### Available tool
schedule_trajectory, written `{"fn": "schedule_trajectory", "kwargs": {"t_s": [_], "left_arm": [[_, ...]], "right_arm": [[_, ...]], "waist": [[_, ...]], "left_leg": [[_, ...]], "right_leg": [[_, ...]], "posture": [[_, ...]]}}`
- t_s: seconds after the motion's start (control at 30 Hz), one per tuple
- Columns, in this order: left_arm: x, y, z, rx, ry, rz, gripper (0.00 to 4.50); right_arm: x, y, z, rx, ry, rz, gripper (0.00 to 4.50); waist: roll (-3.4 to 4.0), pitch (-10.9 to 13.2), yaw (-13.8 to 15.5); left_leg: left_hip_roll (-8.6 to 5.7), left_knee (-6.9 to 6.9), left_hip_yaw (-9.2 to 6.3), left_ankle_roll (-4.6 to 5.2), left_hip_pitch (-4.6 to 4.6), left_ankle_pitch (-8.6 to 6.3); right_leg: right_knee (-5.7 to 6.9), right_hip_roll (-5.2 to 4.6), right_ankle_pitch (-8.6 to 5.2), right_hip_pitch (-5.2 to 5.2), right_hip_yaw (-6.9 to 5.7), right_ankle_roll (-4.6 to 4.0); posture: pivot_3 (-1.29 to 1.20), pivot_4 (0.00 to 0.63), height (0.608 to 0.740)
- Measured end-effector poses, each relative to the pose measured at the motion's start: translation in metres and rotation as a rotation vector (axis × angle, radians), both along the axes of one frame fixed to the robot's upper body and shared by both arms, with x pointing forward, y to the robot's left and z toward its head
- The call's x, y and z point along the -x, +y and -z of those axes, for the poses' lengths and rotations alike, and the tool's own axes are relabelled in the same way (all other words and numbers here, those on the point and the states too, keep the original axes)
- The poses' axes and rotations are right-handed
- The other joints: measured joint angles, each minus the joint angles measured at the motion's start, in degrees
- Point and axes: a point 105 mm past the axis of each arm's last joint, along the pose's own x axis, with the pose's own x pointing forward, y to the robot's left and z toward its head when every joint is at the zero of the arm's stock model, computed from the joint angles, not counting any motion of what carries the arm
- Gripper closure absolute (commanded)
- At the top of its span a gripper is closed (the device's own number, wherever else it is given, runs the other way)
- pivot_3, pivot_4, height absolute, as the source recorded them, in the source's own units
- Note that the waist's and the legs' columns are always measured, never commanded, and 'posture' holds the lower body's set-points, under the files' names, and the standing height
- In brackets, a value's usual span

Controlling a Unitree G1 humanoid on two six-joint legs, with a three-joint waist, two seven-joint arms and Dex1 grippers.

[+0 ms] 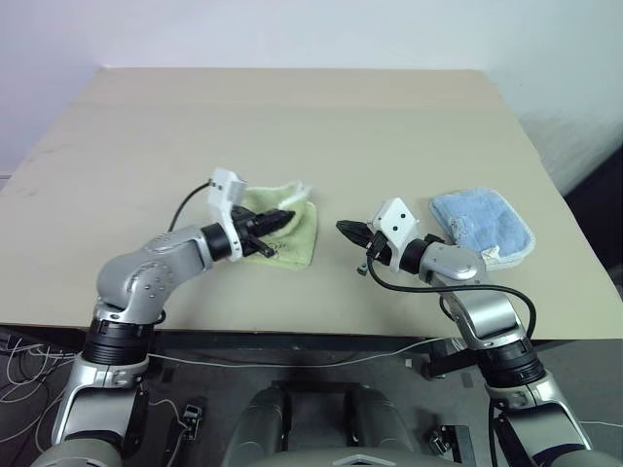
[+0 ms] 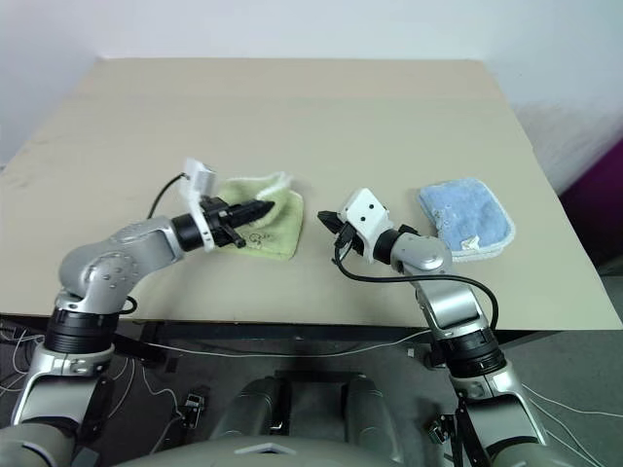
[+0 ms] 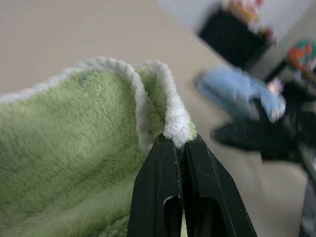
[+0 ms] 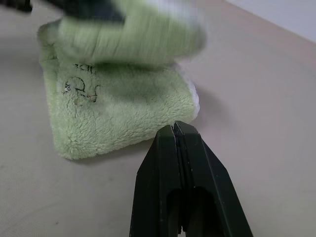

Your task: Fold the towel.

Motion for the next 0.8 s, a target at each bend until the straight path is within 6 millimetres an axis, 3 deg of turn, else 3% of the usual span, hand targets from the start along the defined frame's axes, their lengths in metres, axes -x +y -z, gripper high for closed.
{"fn": "schedule_trajectory", "kwargs": {"t_s": [0.23,0.33,0.57,0.7,0.8], "left_arm": [[0.007,-0.014,0.024,-0.168,0.000,0.093,4.48],[0.007,-0.013,0.025,-0.180,-0.004,0.098,3.81],[0.012,-0.007,0.015,-0.096,-0.015,0.100,1.43],[0.014,0.012,0.009,-0.088,-0.035,0.051,0.03],[0.007,0.030,0.002,-0.049,-0.068,-0.034,0.44]], "right_arm": [[-0.001,-0.001,0.000,0.000,-0.003,0.011,4.50],[-0.001,-0.001,0.000,0.003,-0.004,0.014,4.50],[-0.001,-0.001,-0.001,0.003,-0.008,0.014,4.50],[-0.004,0.004,-0.010,-0.014,-0.031,0.005,4.50],[-0.008,0.011,-0.021,-0.050,-0.048,-0.007,4.50]], "waist": [[0.01,0.01,-0.07],[0.01,0.01,-0.01],[0.01,0.01,-0.11],[0.02,0.02,-0.21],[0.02,0.02,-0.05]], "left_leg": [[0.01,-0.01,-0.01,0.00,0.00,0.00],[0.01,0.00,0.00,0.00,0.00,0.00],[0.02,0.00,-0.01,0.01,0.00,0.00],[0.04,-0.01,-0.01,0.00,0.00,0.00],[0.03,0.02,-0.01,0.01,0.00,0.00]], "right_leg": [[-0.01,0.00,0.00,-0.01,0.00,0.00],[-0.01,-0.01,0.00,0.00,0.00,0.00],[-0.01,-0.04,0.00,-0.01,0.00,0.00],[0.00,-0.03,0.00,-0.02,0.00,0.00],[0.00,-0.03,0.00,0.00,0.00,0.00]], "posture": [[0.00,0.150,0.740],[0.00,0.150,0.740],[0.00,0.150,0.740],[0.00,0.150,0.740],[0.00,0.150,0.740]]}}
